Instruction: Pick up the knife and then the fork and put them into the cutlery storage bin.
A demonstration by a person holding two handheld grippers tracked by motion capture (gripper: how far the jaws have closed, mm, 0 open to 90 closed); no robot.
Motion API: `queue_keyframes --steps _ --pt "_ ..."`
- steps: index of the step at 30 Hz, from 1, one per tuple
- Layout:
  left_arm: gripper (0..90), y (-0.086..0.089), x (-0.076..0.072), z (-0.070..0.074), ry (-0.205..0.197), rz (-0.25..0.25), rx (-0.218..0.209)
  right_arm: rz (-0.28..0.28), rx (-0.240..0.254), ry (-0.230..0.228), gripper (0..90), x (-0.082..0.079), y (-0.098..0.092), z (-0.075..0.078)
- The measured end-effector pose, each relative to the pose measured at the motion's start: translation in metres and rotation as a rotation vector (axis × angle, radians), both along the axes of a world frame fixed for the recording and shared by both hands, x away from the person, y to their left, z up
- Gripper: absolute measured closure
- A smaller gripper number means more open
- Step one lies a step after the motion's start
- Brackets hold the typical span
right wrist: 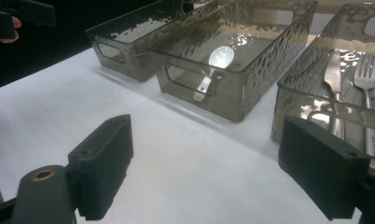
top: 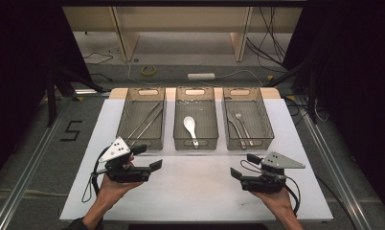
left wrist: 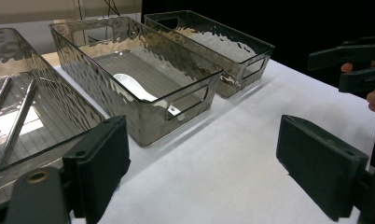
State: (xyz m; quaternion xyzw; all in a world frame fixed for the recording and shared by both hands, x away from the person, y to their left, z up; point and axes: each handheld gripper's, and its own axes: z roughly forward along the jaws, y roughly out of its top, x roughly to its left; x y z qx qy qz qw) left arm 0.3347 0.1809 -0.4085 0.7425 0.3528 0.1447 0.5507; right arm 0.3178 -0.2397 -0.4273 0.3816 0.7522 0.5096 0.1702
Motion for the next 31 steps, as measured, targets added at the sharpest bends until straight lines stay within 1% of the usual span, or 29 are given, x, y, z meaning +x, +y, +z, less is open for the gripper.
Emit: queue_keyframes --steps 5,10,31 --pt "16.8 0.0 0.0001 0.0 0.001 0.0 -0.001 -0.009 0.008 0.004 18.7 -0.0025 -0.0024 -0.0021" --pt "16.8 -0.0002 0.0001 0.0 0.0 -0.001 0.0 -0.016 0.004 0.008 18.7 -0.0044 -0.0039 -0.0038" --pt "16.8 -0.0005 0.0 0.0001 -0.002 0.0 0.001 -0.021 -0.003 0.005 17.9 -0.0039 -0.0033 -0.0035"
